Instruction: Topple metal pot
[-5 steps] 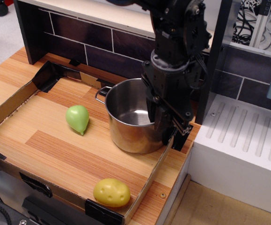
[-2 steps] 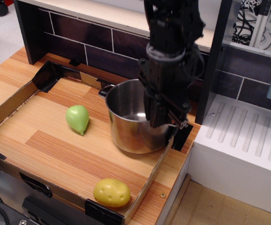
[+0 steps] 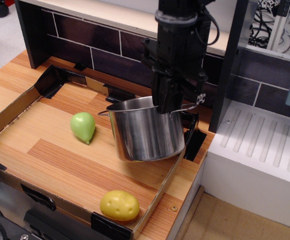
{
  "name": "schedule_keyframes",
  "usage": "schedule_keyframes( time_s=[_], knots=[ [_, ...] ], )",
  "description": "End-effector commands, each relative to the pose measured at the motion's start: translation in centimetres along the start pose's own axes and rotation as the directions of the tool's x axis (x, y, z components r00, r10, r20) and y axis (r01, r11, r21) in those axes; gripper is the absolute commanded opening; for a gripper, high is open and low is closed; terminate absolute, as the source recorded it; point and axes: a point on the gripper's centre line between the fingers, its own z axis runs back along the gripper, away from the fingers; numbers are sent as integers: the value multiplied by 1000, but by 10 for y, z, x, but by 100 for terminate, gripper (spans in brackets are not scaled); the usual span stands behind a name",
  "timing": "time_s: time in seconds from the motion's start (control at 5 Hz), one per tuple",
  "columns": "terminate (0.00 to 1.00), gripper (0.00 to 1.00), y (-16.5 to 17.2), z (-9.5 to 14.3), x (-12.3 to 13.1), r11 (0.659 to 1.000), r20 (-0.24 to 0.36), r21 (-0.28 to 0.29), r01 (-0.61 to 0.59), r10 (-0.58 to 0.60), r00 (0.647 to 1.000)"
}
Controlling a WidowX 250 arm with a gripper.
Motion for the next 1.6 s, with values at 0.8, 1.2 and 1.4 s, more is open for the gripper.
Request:
schedule_keyframes(
  time_s=[0.8, 1.2, 1.4],
  knots=[
    [0, 0, 48, 8, 0, 955, 53, -271, -120, 139, 989],
    [0, 0, 64, 3, 5, 963, 95, -242, -120, 147, 985],
    [0, 100, 71, 7, 7, 994, 154, -83, -70, 82, 985]
  ],
)
